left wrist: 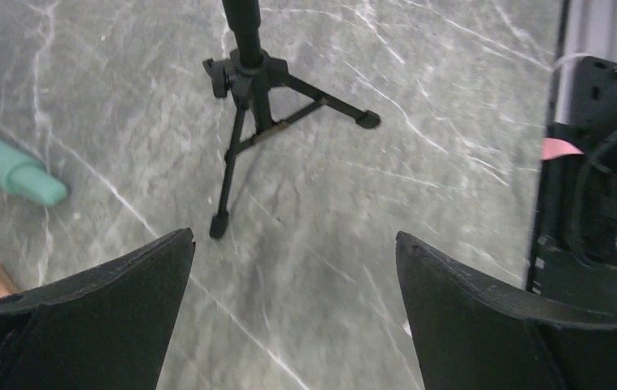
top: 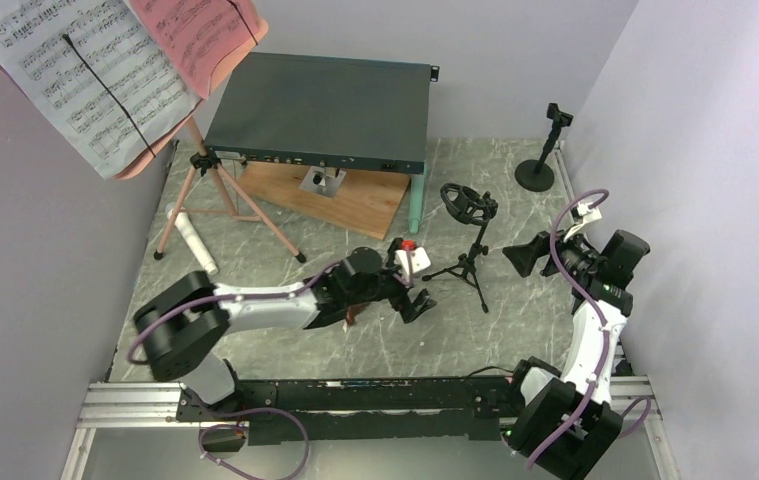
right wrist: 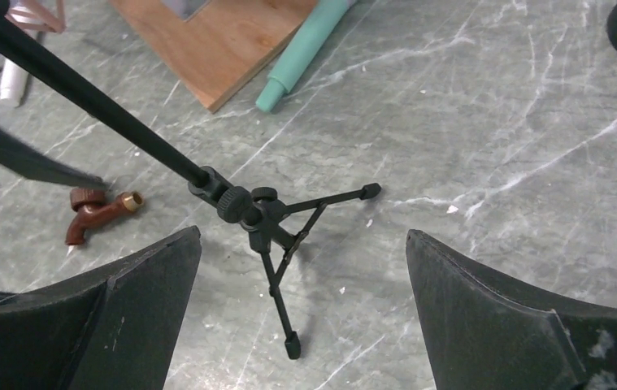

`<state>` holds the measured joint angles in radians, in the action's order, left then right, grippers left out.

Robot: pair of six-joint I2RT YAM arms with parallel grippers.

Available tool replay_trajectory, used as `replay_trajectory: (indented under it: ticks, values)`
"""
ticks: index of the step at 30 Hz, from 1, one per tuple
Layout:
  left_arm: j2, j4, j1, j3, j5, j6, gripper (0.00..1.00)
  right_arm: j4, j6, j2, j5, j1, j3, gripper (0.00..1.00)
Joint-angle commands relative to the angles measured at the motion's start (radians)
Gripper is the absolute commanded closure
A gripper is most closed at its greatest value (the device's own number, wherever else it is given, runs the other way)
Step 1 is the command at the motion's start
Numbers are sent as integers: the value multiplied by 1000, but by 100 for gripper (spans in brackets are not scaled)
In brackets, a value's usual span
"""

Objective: Pack up the instrument practice props
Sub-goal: Pick up the microphone stand at the center of the board.

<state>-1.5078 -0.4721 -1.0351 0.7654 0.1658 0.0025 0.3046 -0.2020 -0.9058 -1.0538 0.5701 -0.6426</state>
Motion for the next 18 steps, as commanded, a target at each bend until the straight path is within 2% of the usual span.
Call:
replay_trajectory:
  ticks: [1, 7, 13, 18]
  values:
    - [-166, -151, 12, 144, 33, 97, 1, -6, -5, -23, -87, 14, -22, 1]
    - [-361, -270, 28, 267, 6, 77, 1, 38, -3, -62, -100, 14, -46, 1]
    - [-490, -506, 36, 294, 40, 91, 3, 24, 13, -50, -101, 14, -42, 1]
    - [-551, -488, 38, 377, 40, 68, 8, 19, 16, -51, -104, 14, -40, 1]
